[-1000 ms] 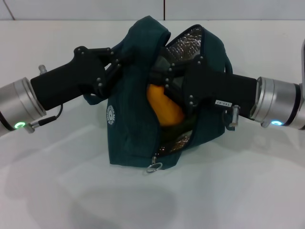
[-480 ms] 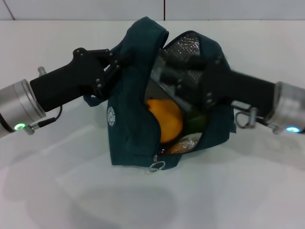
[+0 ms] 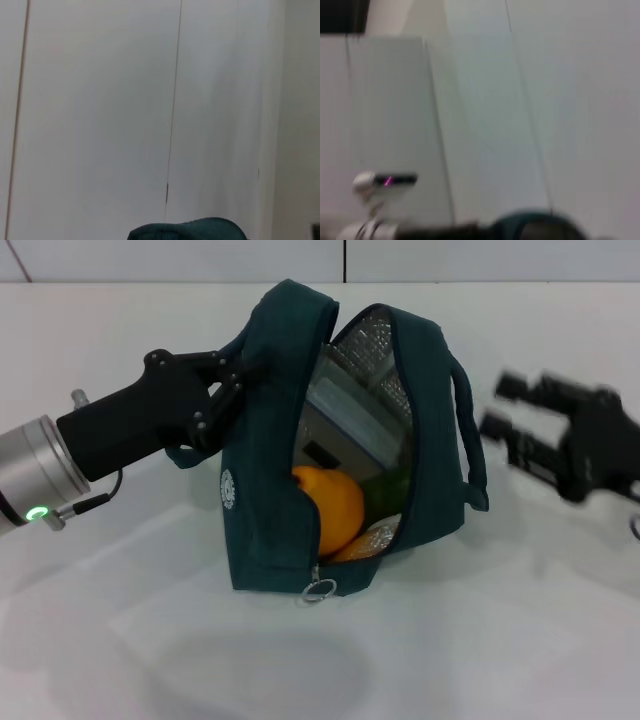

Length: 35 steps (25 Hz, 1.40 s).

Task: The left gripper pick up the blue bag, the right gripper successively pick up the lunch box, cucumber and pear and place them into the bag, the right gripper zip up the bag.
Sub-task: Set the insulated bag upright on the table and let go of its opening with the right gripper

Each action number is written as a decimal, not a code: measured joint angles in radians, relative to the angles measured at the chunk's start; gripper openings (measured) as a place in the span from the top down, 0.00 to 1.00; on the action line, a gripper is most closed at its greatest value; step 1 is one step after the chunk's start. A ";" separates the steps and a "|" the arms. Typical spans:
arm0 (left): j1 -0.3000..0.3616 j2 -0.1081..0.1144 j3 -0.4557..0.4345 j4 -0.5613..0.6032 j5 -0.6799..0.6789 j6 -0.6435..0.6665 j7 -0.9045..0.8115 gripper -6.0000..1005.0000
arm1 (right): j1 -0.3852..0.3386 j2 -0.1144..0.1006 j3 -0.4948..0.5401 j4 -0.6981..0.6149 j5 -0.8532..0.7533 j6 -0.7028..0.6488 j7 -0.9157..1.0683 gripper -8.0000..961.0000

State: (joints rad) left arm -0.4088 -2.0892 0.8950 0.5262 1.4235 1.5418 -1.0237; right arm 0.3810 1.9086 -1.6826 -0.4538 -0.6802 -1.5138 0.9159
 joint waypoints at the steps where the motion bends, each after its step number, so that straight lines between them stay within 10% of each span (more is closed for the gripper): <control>1: 0.000 0.000 0.000 0.000 0.001 -0.001 0.000 0.96 | -0.004 -0.016 0.000 -0.001 -0.040 -0.004 0.025 0.52; 5: 0.001 0.000 0.003 -0.002 0.005 -0.002 0.000 0.96 | -0.007 -0.037 0.001 -0.005 -0.150 -0.003 0.073 0.51; 25: -0.003 0.001 0.001 -0.023 0.001 0.000 0.014 0.96 | 0.065 -0.004 0.029 -0.008 -0.346 0.114 0.140 0.57; 35: 0.041 0.006 -0.002 -0.022 -0.119 0.069 0.027 0.96 | -0.038 0.059 0.315 -0.010 -0.347 -0.117 -0.109 0.84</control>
State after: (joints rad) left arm -0.3673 -2.0831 0.8928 0.5041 1.3046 1.6113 -0.9968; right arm 0.3433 1.9676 -1.3677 -0.4638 -1.0271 -1.6309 0.8069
